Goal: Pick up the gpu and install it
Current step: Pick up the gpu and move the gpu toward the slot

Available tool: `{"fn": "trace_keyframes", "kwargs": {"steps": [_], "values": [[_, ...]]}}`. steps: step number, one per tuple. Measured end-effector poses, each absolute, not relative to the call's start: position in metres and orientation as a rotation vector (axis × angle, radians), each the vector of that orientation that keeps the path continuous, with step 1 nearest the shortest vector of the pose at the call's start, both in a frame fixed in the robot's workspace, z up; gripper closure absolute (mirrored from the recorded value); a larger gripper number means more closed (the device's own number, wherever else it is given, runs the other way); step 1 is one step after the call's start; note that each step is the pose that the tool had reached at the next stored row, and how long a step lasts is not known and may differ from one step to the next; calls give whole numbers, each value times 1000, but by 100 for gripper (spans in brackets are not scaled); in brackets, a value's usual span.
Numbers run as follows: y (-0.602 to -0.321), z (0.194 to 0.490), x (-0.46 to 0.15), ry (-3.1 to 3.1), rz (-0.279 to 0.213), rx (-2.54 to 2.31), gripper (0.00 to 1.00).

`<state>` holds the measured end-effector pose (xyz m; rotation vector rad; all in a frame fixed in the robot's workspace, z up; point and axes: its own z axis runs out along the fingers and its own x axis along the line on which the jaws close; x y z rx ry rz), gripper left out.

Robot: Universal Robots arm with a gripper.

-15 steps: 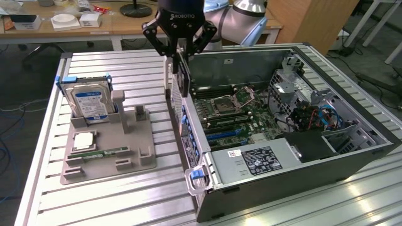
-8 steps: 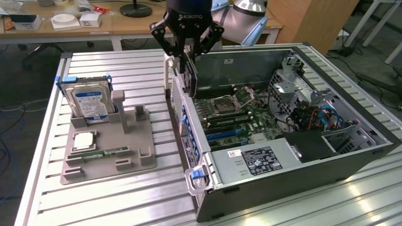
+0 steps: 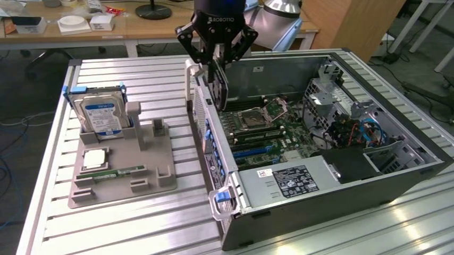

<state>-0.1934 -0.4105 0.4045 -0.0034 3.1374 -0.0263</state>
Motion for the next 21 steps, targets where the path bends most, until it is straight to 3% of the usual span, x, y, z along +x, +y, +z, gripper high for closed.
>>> {"fn": "trace_keyframes", "kwargs": {"steps": [21], "values": [[-410,402,-164,3137,-26,-3,73]]}}
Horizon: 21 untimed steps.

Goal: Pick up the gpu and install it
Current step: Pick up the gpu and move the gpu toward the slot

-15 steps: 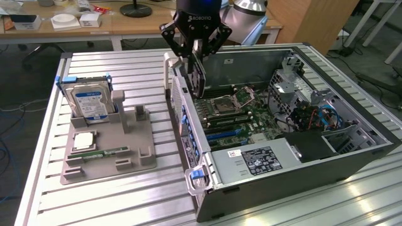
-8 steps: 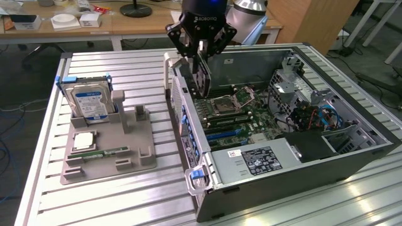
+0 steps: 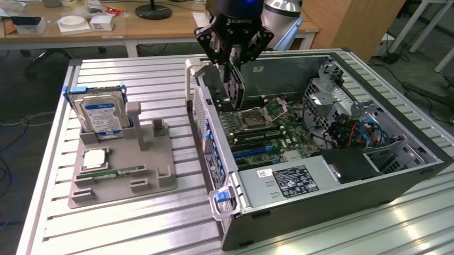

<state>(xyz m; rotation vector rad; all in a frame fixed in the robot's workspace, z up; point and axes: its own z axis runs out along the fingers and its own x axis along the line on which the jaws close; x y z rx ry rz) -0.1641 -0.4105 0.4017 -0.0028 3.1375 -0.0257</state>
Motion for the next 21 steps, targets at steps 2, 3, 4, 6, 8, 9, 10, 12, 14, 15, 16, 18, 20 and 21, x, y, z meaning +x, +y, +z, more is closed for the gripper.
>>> {"fn": "trace_keyframes", "kwargs": {"steps": [2,3,4,6,8,9,10,12,14,15,16,18,20,21], "values": [[-411,402,-162,3137,-26,-3,73],[-411,402,-162,3138,-26,-3,73],[-411,402,-162,3137,-26,-3,73],[-410,401,-162,3136,-25,-2,73],[-410,401,-160,3136,-28,-2,73],[-410,401,-160,3136,-30,-2,73],[-410,401,-159,3136,-30,-2,73],[-410,401,-156,3136,-31,-2,73],[-410,401,-150,3136,-33,-2,73],[-410,401,-147,3136,-34,-2,73],[-410,401,-142,3136,-34,-2,73],[-410,400,-133,3137,-34,-2,73],[-410,400,-125,3137,-33,-2,73],[-410,400,-122,3137,-32,-2,73]]}}
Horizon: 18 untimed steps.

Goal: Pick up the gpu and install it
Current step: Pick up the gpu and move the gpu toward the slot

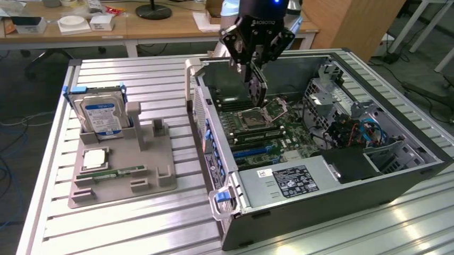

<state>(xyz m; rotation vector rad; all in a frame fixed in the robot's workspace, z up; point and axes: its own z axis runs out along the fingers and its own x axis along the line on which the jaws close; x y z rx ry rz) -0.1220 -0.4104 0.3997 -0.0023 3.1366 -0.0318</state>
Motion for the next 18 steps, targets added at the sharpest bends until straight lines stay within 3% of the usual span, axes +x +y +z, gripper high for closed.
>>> {"fn": "trace_keyframes", "kwargs": {"steps": [18], "values": [[-410,398,-75,3137,-10,-2,73]]}}
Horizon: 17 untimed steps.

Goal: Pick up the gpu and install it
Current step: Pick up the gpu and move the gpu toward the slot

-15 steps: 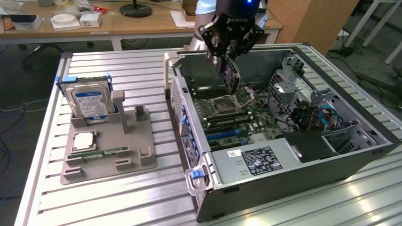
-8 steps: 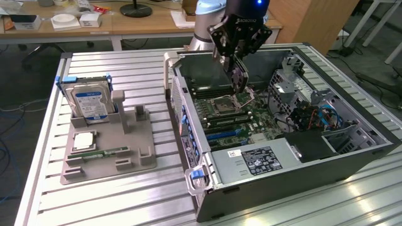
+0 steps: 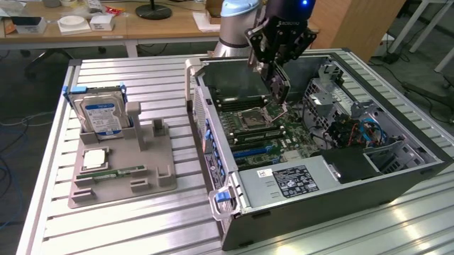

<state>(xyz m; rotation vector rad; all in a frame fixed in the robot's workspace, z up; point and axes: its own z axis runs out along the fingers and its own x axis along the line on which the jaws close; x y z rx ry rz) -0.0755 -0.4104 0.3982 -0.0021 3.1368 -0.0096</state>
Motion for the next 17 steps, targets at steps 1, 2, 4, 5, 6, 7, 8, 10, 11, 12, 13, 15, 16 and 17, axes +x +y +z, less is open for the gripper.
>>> {"fn": "trace_keyframes", "kwargs": {"steps": [1,2,4,5,6,7,8,10,11,12,13,15,16,17], "values": [[-410,398,-73,3137,-9,-2,73],[-410,398,-70,3137,-8,-2,73],[-410,398,-65,3137,-7,-2,73],[-410,398,-63,3137,-7,-2,73],[-410,398,-60,3137,-6,-2,73],[-410,398,-58,3137,-6,-2,73],[-410,398,-55,3137,-6,-2,73],[-410,398,-51,3137,-6,-2,73],[-410,398,-51,3137,-6,-2,73],[-410,398,-51,3137,-6,-2,73],[-410,398,-51,3137,-6,-2,73],[-410,398,-51,3137,-6,-2,73],[-410,398,-51,3137,-6,-2,73],[-410,398,-51,3137,-6,-2,73]]}}
